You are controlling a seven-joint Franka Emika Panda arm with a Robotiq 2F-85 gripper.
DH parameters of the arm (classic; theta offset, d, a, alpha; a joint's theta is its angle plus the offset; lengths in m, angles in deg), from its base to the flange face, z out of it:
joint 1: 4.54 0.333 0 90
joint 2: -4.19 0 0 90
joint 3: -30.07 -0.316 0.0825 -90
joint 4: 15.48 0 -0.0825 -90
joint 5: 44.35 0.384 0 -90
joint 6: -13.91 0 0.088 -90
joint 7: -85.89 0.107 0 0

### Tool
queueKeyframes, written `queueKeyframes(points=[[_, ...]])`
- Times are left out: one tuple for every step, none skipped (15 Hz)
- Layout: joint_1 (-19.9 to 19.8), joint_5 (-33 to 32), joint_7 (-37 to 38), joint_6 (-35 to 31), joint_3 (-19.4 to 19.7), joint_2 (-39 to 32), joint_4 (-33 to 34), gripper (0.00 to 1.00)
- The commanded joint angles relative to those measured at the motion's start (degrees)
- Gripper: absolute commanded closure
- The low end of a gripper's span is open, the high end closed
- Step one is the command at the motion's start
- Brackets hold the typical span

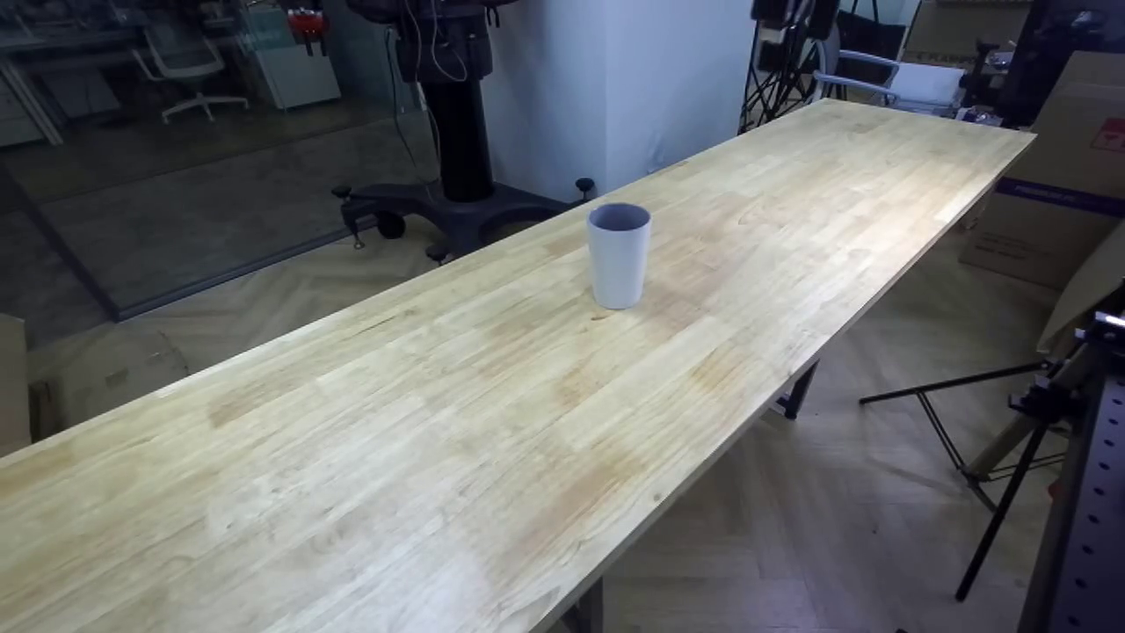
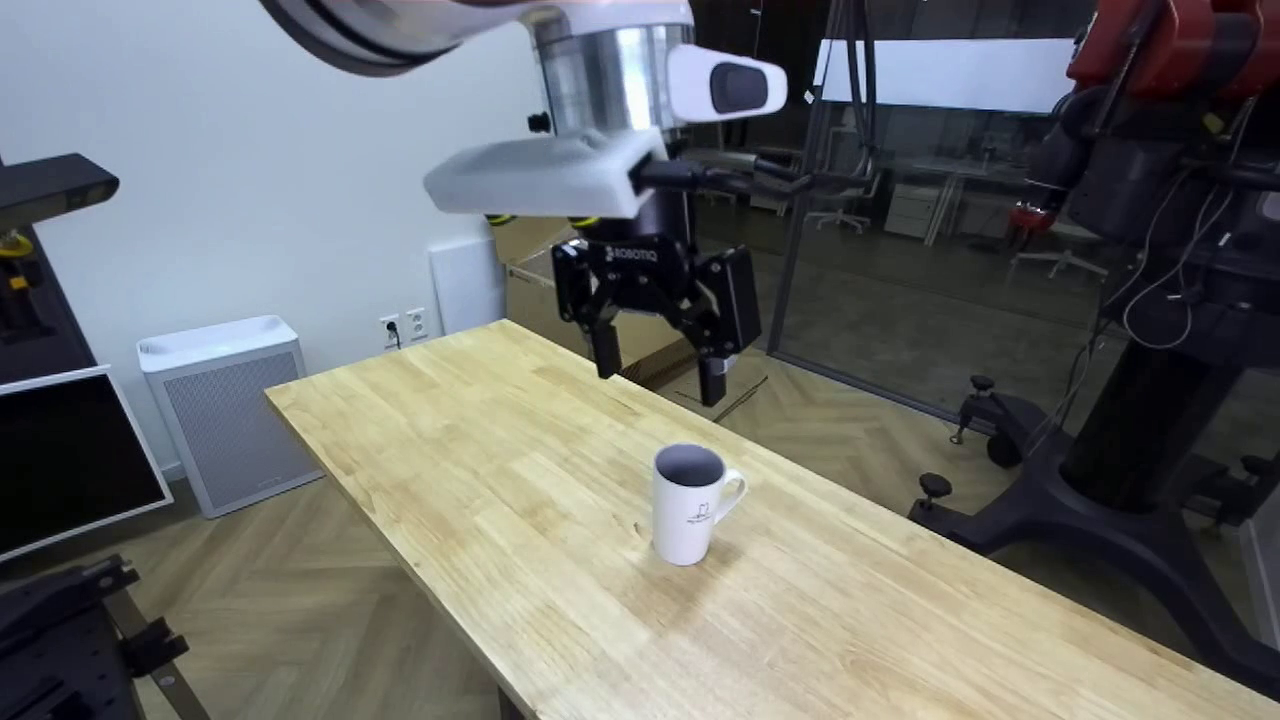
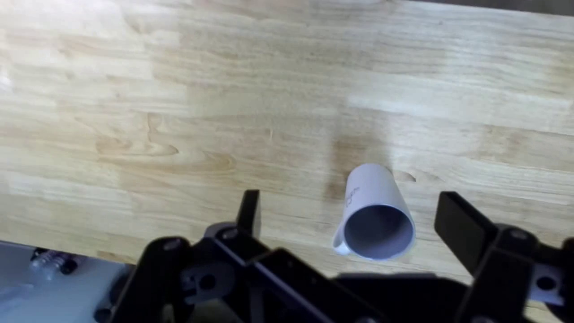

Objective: Move the cup slightly to the left

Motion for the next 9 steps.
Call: queueKeyframes(points=[[3.20,4.94,-5.35,-2.81,0.02,-9.05,8.29,0.00],[2.97,3.05,-3.21,-3.62,-0.04,-9.52,8.76,0.00],[3.02,3.09,-3.15,-3.28,0.14,-7.08,5.38,0.00],[3.26,3.10,-3.16,-3.72,0.02,-8.49,6.61,0.00],[3.28,3.10,-3.17,-3.77,0.00,-9.26,7.36,0.00],[3.23,3.10,-3.17,-3.77,0.02,-9.53,7.73,0.00],[3.17,3.09,-3.17,-3.77,0.06,-9.53,7.86,0.00],[3.40,3.79,-3.98,-3.60,-0.24,-10.80,8.80,0.00],[3.61,4.65,-5.46,-2.69,-0.55,-12.62,10.31,0.00]])
